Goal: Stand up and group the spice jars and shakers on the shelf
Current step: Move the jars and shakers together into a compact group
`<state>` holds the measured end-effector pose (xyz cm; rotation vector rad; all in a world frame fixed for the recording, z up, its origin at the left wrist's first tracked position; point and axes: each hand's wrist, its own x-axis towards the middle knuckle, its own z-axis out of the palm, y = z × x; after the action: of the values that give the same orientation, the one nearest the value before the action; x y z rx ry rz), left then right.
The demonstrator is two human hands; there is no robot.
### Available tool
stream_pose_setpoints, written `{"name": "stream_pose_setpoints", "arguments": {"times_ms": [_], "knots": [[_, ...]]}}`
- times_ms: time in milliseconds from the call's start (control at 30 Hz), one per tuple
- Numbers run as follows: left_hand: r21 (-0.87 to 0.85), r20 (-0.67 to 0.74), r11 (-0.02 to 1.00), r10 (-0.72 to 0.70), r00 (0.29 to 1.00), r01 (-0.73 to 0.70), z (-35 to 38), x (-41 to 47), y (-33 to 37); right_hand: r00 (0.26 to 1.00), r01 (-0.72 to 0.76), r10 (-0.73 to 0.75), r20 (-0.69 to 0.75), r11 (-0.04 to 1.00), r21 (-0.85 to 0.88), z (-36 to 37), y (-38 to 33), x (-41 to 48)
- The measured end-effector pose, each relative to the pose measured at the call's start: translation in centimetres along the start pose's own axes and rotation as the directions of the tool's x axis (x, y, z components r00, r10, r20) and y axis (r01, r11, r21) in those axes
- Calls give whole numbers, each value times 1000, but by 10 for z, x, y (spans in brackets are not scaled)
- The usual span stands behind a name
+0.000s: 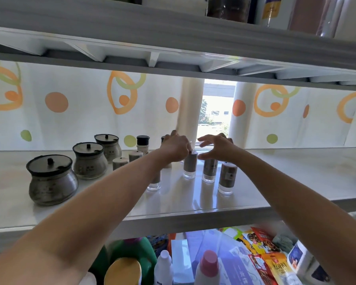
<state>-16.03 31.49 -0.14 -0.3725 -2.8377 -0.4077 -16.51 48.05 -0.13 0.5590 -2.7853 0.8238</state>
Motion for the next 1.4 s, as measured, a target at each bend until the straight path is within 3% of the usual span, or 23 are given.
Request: {"name": "stream_pose_setpoints", "arguments": {"times_ms": [300,500,667,800,967,1167,1400], "knots": [[50,101,997,58,993,-63,-11,-10,-7,998,33,-20,67,980,-196,19,-14,22],[92,139,989,98,985,-112,-16,-14,-6,999,-31,17,-41,937,-349,22,-24,21],[112,164,986,106,981,-125,-23,-23,-6,995,2,18,97,979,-202,24,-29,18],[164,163,975,123,979,-149,-27,-28,-6,995,-95,87,-41,954,-286,26,-36,16],[176,185,975,104,977,-137,-28,-32,-6,995,11,9,103,982,-191,19,-39,18],[143,201,981,103,974,-134,-27,-34,-5,996,-68,50,-67,949,-308,26,-38,16],[165,225,978,90,970,-129,-34,-37,1,999,-52,48,-22,937,-345,20,-44,10]]}}
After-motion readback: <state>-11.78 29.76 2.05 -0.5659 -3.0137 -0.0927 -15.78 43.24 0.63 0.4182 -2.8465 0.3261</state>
